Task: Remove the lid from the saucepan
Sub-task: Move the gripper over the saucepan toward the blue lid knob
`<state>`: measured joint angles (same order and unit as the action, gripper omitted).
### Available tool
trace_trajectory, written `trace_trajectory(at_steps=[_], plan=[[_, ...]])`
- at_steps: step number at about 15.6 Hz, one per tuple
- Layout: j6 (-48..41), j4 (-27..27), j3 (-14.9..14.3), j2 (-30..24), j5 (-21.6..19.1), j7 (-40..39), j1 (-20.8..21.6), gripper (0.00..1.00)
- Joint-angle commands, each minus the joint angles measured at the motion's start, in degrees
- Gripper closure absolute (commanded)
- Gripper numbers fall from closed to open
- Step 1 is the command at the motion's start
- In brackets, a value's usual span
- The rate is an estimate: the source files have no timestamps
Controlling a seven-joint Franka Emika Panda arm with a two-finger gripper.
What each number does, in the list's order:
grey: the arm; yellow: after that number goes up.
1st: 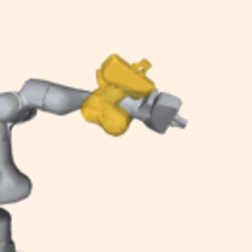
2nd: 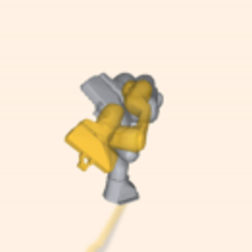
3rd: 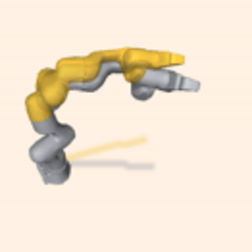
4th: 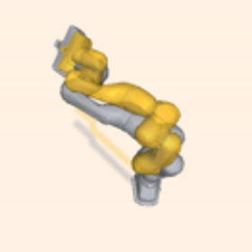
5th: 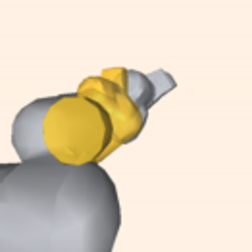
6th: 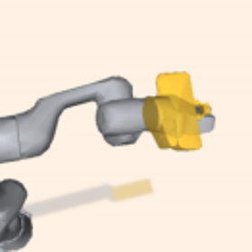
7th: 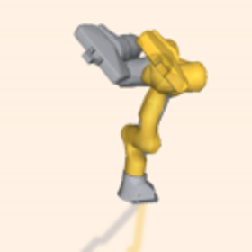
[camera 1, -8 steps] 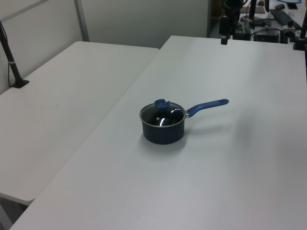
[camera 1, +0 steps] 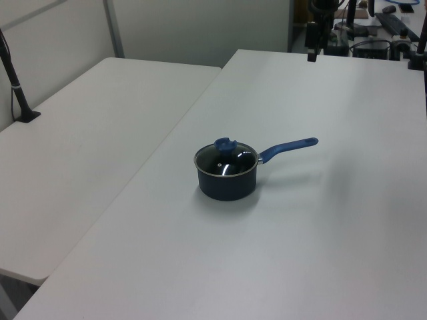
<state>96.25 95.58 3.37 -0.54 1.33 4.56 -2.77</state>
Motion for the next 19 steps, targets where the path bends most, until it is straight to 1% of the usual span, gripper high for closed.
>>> trace_trajectory(at_steps=[1,7,13,15,17,19], plan=[[-1.9,0.3,0.6,-0.8,1.1,-1.1,-0.7,0.0],[-1.4,-0.1,0.6,-0.3,1.1,-1.1,-0.6,0.0],[1.0,-3.9,1.2,2.6,0.2,-0.6,0.8,0.0],[4.2,-4.0,1.3,4.0,-0.5,-0.1,1.6,0.0],[9.6,-4.0,1.2,4.8,-3.5,2.1,3.8,0.0],[13.6,-3.9,1.3,6.9,-3.8,4.1,5.6,0.0]])
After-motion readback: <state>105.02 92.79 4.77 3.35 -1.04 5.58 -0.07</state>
